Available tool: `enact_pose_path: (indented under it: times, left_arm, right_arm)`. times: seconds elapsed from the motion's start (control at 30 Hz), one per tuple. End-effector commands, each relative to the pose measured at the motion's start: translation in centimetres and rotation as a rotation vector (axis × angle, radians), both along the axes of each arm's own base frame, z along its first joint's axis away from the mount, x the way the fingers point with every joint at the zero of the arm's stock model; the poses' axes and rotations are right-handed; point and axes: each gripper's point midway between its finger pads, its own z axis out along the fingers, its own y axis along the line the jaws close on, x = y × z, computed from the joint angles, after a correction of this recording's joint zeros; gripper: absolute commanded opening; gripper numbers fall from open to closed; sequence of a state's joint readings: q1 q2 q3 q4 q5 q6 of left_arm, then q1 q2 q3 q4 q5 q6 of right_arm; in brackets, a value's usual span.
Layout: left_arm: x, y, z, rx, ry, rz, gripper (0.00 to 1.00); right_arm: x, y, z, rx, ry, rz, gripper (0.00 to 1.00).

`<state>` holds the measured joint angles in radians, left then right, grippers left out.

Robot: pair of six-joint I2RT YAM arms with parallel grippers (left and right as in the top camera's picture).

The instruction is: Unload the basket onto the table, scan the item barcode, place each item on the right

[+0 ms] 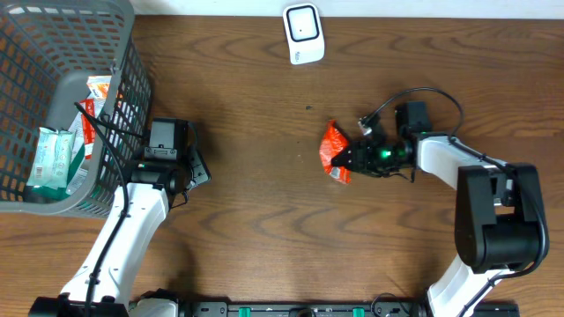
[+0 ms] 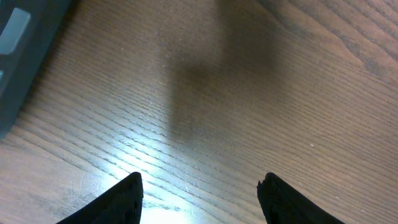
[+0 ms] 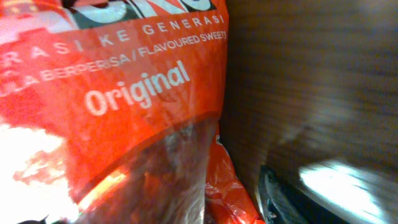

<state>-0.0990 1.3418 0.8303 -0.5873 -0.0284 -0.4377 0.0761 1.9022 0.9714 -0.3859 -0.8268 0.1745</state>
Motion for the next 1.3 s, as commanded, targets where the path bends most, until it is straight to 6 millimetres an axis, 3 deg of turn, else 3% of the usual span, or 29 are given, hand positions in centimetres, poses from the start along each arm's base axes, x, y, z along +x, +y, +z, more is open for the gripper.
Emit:
enact_pose_path:
  times: [0.0, 0.17, 0.3, 0.4, 0.5, 0.73, 0.9, 1.1, 1.27]
  left_arm:
    - [-0.4, 0.2, -0.6, 0.005, 0.022, -0.001, 0.62]
    - [-0.4, 0.2, -0.6, 0.005, 0.022, 0.000, 0.62]
    - [-0.4, 0.2, -0.6, 0.005, 0.022, -0.001, 0.62]
    - [-0.4, 0.2, -0.6, 0.005, 0.023, 0.000, 0.62]
    - [-0.4, 0.2, -0.6, 0.005, 0.023, 0.000, 0.62]
    - [-0.4, 0.2, -0.6, 0.005, 0.023, 0.000, 0.62]
    - [-0.4, 0.2, -0.6, 0.005, 0.023, -0.001, 0.62]
    - [-0.4, 0.2, -0.6, 0.005, 0.023, 0.000, 0.62]
    - [-0.4, 0.2, -0.6, 0.005, 0.023, -0.001, 0.62]
  right_arm:
    - [0.8, -1.2, 1.7, 0.081, -0.021, -0.032, 0.50]
    - [1.4, -3.3, 2.5, 0.095, -0.024, -0.093, 0.47]
    - [1.5, -3.6, 3.6, 0.162, -0.027, -0.103, 0.44]
    - [1.7, -4.2, 3.7, 0.170, -0.029, -0.120, 0.29]
    - [1.9, -4.7, 3.7, 0.170, -0.030, -0.134, 0.01]
    - [1.3, -3.8, 6.9, 0.390, 0.019, -0.130, 0.01]
    - [0.2, -3.0, 4.6, 0.305, 0.065, -0.132, 0.01]
    - [-1.0, 0.5, 3.1, 0.340, 0.125, -0.139, 0.01]
    - [-0.8, 1.8, 3.2, 0.383, 0.127, -0.163, 0.01]
